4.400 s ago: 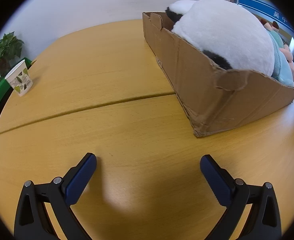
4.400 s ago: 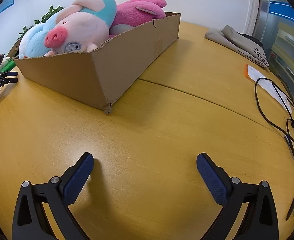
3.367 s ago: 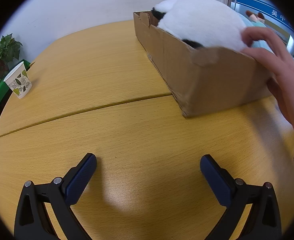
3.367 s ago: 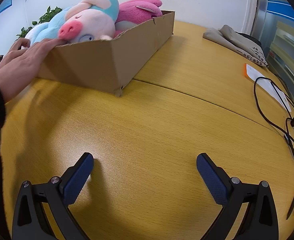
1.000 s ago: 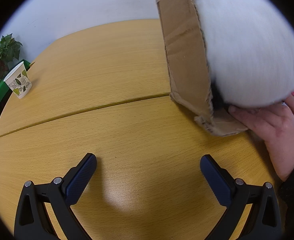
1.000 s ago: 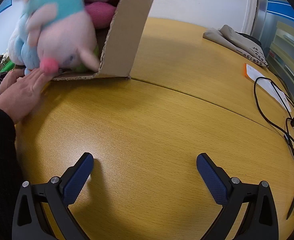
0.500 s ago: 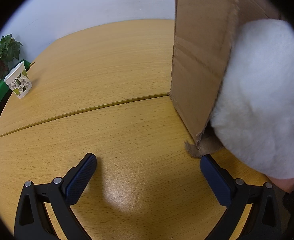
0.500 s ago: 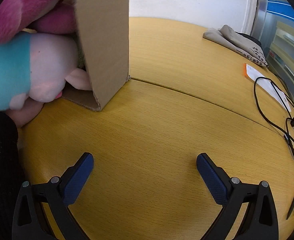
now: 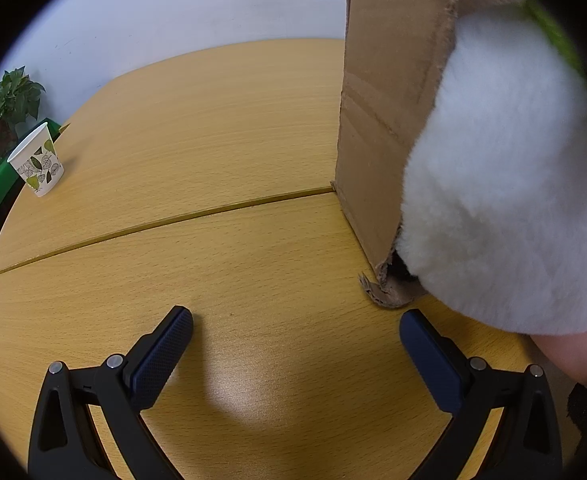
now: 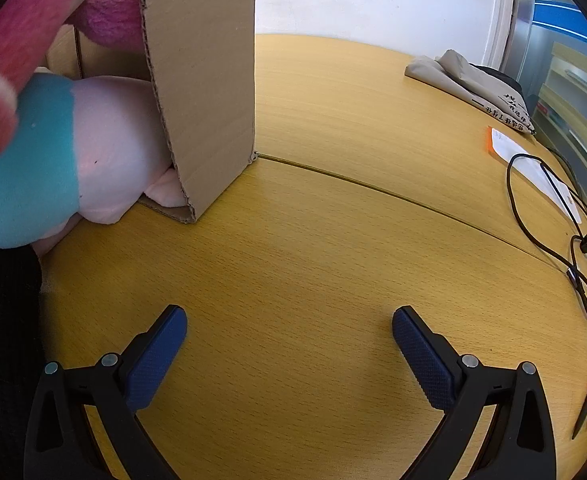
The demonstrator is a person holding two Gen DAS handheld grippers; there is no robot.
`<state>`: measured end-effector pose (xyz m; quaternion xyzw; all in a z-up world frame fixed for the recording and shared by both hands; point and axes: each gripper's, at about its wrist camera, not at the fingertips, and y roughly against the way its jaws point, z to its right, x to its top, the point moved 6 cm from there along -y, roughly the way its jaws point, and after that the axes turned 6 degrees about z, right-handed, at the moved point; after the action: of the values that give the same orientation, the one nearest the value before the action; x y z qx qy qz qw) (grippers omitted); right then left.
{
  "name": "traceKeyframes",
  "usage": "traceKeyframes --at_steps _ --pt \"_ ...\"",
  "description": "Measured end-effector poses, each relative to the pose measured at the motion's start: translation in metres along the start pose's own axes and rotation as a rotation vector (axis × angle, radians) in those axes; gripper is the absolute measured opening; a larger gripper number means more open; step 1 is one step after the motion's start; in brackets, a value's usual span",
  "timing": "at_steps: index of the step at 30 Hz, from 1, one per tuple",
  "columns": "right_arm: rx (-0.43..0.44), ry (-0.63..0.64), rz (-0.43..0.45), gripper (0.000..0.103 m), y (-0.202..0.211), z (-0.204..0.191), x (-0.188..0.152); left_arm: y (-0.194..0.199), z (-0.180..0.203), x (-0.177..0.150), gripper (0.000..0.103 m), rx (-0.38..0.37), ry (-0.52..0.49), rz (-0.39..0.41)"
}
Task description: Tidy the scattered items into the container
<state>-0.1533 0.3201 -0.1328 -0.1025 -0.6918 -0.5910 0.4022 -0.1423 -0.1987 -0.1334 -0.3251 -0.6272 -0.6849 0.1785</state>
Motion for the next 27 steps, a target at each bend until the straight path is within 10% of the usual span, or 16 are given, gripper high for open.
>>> traceKeyframes --at_steps 27 --pt "0.001 0.001 0.000 0.103 0.0001 0.0001 -0.0001 0.0037 0.0031 -0.0023 0.103 0.006 0.004 0.000"
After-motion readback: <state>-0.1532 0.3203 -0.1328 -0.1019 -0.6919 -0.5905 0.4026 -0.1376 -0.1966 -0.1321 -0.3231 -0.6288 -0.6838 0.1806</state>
